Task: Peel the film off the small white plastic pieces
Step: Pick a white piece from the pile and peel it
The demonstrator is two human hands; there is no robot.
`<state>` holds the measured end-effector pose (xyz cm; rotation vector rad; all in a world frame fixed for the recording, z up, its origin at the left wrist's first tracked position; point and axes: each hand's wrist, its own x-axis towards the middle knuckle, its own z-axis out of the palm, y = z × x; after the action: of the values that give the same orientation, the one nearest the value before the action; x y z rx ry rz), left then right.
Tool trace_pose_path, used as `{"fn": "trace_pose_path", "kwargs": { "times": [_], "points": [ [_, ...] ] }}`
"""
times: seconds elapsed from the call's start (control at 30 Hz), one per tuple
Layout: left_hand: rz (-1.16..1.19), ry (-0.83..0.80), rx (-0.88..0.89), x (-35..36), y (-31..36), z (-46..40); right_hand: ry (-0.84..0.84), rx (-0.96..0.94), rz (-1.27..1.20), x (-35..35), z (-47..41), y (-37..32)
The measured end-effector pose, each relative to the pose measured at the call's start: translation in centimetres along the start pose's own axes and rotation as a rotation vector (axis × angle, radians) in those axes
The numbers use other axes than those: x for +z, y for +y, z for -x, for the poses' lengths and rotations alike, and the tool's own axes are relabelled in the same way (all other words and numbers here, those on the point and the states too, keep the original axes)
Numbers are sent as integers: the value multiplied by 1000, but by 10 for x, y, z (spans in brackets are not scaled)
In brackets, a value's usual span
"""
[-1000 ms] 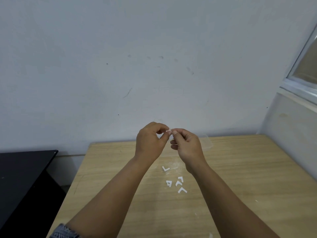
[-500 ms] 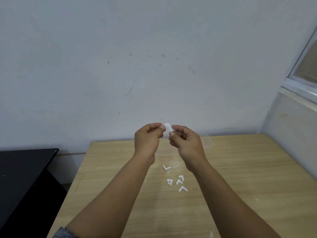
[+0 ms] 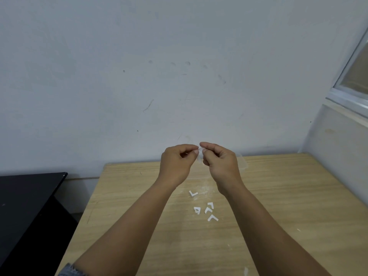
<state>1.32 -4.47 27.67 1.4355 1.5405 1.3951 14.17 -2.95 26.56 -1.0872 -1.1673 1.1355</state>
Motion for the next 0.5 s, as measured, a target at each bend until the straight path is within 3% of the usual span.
{"fn": "trace_pose_path", "kwargs": {
  "times": [0.33,0.5],
  "points": [
    [336,90,-201,5,-4,0,-38,38,-21,0,1,4],
    [409,74,-216,7,-5,1,-26,69,-58,-2,1,5]
  ]
}}
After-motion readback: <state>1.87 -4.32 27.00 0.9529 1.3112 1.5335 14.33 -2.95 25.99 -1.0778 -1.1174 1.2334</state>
